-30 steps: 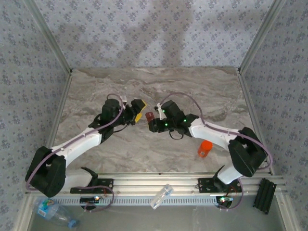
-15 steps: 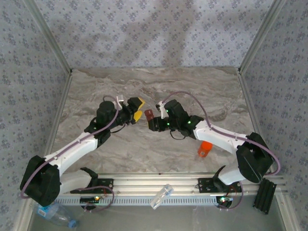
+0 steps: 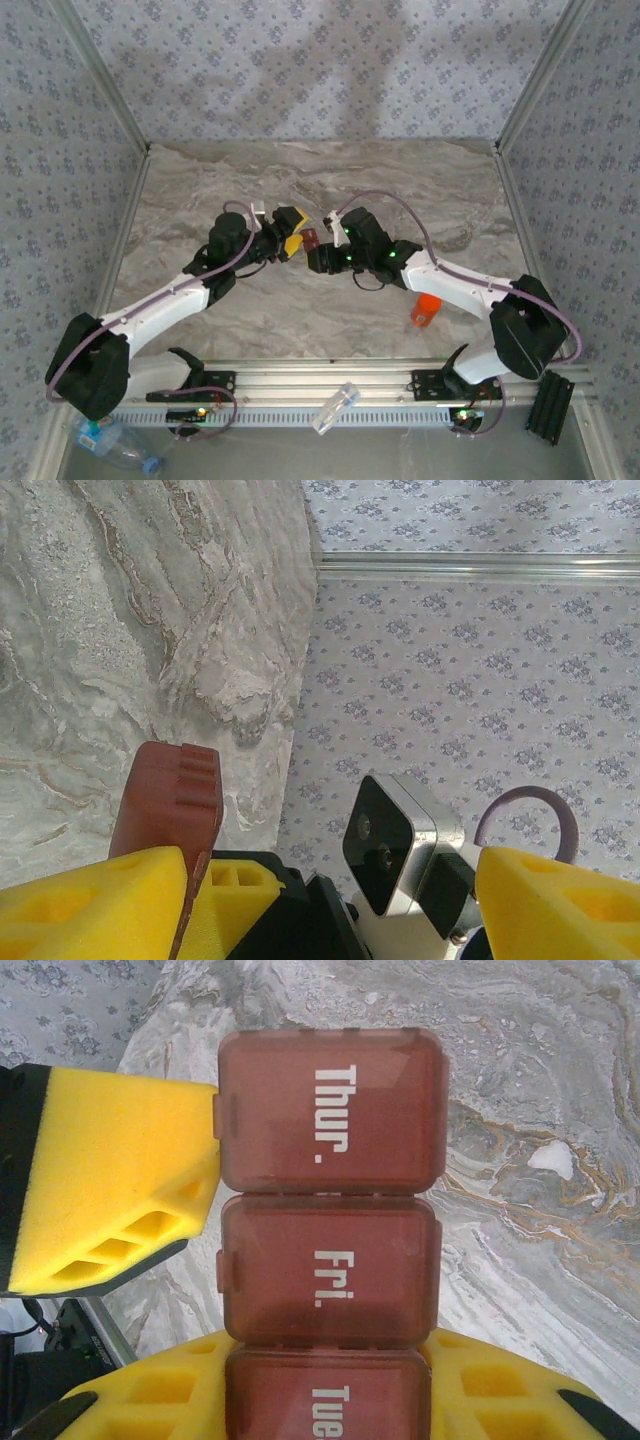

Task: Sort the pills into containers

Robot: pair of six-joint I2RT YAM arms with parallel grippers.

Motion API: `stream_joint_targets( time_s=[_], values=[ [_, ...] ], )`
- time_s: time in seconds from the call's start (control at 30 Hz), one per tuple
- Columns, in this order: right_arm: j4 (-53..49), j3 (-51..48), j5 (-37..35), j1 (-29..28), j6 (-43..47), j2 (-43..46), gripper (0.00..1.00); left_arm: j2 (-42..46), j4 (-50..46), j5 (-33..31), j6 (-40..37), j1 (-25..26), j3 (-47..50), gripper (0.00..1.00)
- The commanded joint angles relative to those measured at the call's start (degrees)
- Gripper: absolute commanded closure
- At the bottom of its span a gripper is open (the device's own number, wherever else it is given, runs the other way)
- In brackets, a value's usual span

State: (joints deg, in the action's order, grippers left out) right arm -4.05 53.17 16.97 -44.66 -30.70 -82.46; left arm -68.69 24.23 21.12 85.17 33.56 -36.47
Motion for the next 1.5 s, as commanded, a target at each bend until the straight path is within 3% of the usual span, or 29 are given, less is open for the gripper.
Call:
stream_joint_targets(
  time_s=[0.0, 0.73, 0.83, 0.97, 1.17, 1.33, 1.47],
  values=[
    [0.9, 0.9, 0.8, -0.6, -0.6, -0.3, 0.77, 0.4, 1.0, -1.1, -0.6, 0.6, -1.4, 0.24],
    [0.2, 1.9, -1.2, -2.5, 0.7, -5.0, 0.79, -1.2, 2.1, -0.6, -0.3, 2.3, -7.5, 0.24],
    [0.2, 1.6, -1.6, -2.2, 1.1, -5.3, 0.79, 0.2, -1.3, -2.4, -1.4, 2.1, -7.6, 0.24],
    [-2.7, 1.2, -1.9, -1.6, 4.6, -6.1, 0.78, 3.9, -9.8, -5.1, -6.4, -1.1, -7.3, 0.24],
    [-11.2, 3.3, -0.5, -0.5, 17.8, -10.8, 0.74, 8.8, -22.5, -6.4, -14.3, -8.2, -6.4, 0.19],
    [-15.1, 5.1, 0.4, -1.0, 25.6, -13.1, 0.72, 10.3, -27.3, -6.1, -18.3, -12.5, -4.6, 0.15],
    [-18.8, 6.8, -2.0, -2.0, 29.2, -13.8, 0.64, 10.3, -27.7, -5.5, -19.1, -14.0, -2.9, 0.15]
  ],
)
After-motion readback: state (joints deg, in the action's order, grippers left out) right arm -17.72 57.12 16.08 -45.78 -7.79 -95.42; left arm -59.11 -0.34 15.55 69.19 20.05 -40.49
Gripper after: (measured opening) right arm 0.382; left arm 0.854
